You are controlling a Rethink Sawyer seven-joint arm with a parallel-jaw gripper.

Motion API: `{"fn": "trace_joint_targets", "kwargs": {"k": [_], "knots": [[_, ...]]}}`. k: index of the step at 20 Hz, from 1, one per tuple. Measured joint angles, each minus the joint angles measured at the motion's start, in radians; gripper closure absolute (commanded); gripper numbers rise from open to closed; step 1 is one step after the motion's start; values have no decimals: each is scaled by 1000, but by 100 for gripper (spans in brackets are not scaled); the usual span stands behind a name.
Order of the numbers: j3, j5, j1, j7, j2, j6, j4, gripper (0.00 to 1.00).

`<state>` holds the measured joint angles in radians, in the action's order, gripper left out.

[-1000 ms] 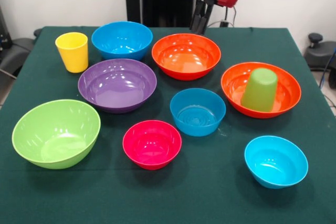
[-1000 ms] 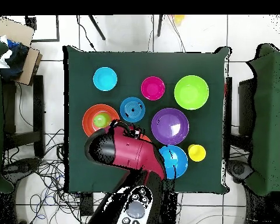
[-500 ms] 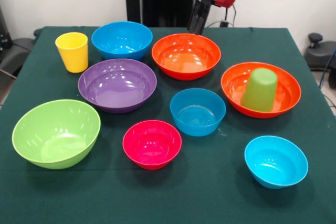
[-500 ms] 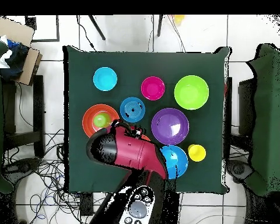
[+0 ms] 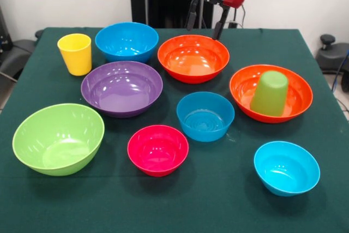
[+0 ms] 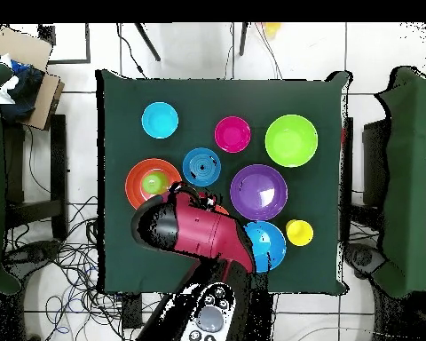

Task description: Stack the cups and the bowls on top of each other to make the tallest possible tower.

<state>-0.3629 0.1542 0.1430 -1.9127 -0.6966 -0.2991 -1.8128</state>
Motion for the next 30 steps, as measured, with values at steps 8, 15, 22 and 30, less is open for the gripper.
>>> {"fn": "trace_joint_targets", "kwargs": {"k": [8, 15, 22, 30], "knots": [[1, 0, -2, 0, 0, 0, -1, 0], [1, 0, -2, 0, -3, 0, -8, 0], [4, -5, -6, 0, -3, 7, -10, 0], [11, -29, -10, 0, -1, 69, -14, 0]]}}
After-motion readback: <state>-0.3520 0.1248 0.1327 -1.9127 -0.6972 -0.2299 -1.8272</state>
